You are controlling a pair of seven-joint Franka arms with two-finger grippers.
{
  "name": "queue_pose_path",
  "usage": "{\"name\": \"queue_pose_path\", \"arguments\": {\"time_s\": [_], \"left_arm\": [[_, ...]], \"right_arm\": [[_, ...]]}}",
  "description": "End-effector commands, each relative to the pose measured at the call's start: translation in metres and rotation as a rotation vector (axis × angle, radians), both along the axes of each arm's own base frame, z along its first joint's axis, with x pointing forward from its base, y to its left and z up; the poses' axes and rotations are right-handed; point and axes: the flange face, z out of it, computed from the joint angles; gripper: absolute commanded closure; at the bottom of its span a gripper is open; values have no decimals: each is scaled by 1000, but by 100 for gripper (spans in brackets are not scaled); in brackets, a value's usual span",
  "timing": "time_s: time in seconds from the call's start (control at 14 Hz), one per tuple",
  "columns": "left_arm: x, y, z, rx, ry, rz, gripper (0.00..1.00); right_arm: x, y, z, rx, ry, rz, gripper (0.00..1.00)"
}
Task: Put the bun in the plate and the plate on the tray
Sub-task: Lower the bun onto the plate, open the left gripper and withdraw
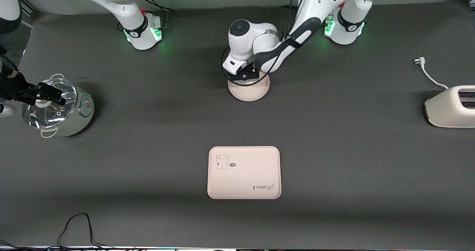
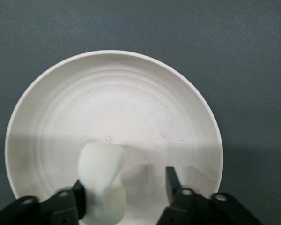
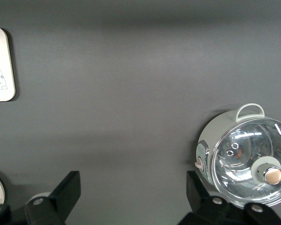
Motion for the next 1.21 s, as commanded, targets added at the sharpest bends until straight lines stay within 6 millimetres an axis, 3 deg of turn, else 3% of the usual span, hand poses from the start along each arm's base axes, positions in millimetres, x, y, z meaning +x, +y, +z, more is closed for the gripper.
{"name": "queue_pose_path", "arguments": {"time_s": [0.0,0.79,0.93,1.14], "left_arm": [[0,-3,3,11,-28,10,0],[10,-6,9,-3,-37,22,0],[23,-3,14,-8,-47,25,0],[74,2,32,-45,-78,7,0]], "right_arm": [[-5,-1,3,-18,-2,20,0],[-5,-1,3,-18,-2,20,0],[-5,-1,3,-18,-2,20,0],[-6,0,4,-16,-4,20,0]]}}
